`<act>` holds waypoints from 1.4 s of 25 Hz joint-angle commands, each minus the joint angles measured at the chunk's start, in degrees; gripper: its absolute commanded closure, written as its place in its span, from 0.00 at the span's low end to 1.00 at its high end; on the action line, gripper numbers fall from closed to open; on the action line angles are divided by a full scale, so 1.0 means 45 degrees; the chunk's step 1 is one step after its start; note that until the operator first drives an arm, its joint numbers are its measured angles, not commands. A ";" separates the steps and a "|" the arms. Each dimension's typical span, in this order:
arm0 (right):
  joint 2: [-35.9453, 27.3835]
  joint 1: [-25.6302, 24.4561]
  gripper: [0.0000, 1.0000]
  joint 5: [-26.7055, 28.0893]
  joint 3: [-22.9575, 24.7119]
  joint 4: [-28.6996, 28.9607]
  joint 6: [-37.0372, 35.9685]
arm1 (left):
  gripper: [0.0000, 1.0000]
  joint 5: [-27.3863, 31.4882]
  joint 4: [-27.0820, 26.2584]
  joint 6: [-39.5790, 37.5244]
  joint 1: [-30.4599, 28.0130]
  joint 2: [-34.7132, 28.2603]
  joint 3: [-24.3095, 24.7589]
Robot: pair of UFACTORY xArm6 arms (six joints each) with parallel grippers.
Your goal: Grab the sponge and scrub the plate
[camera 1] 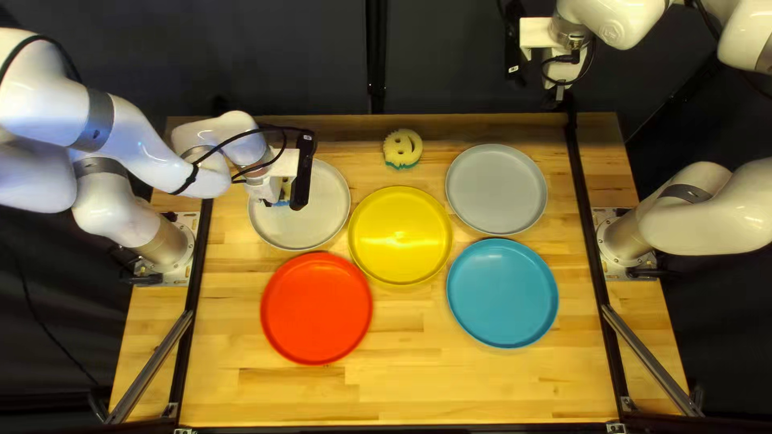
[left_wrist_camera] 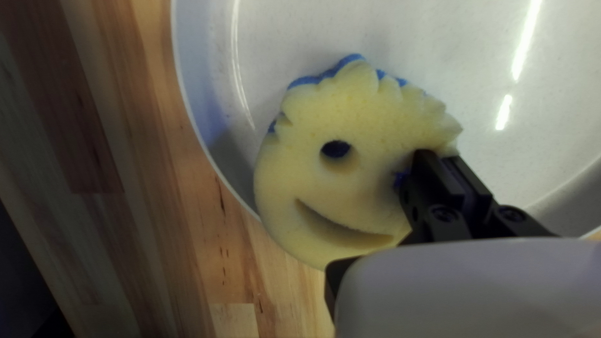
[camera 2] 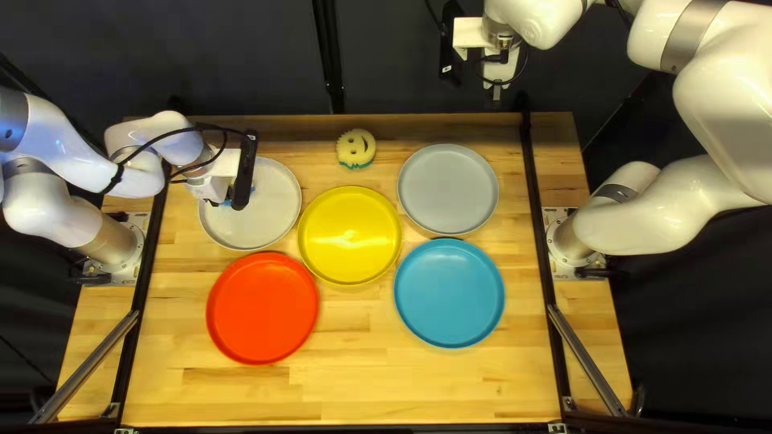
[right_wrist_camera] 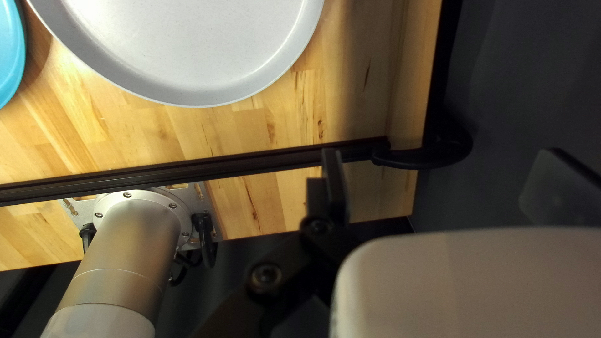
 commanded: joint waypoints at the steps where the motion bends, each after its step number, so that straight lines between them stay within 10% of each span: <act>1: 0.0000 0.0000 0.00 0.0000 0.0000 0.0000 0.0000 | 1.00 -0.0687 -0.0186 -0.0233 -0.0557 0.1388 -0.0952; 10: 0.0000 0.0000 0.00 0.0000 0.0000 0.0000 0.0000 | 1.00 -0.1314 -0.0416 -0.0230 -0.1277 0.2965 -0.2146; 26: 0.0000 0.0000 0.00 0.0000 0.0000 0.0000 0.0000 | 1.00 0.0492 0.0209 -0.0650 -0.0531 -0.1608 0.0912; 35: 0.0000 0.0000 0.00 0.0000 0.0000 0.0000 0.0000 | 1.00 -0.0287 0.0237 -0.1332 -0.1302 -0.0088 0.0165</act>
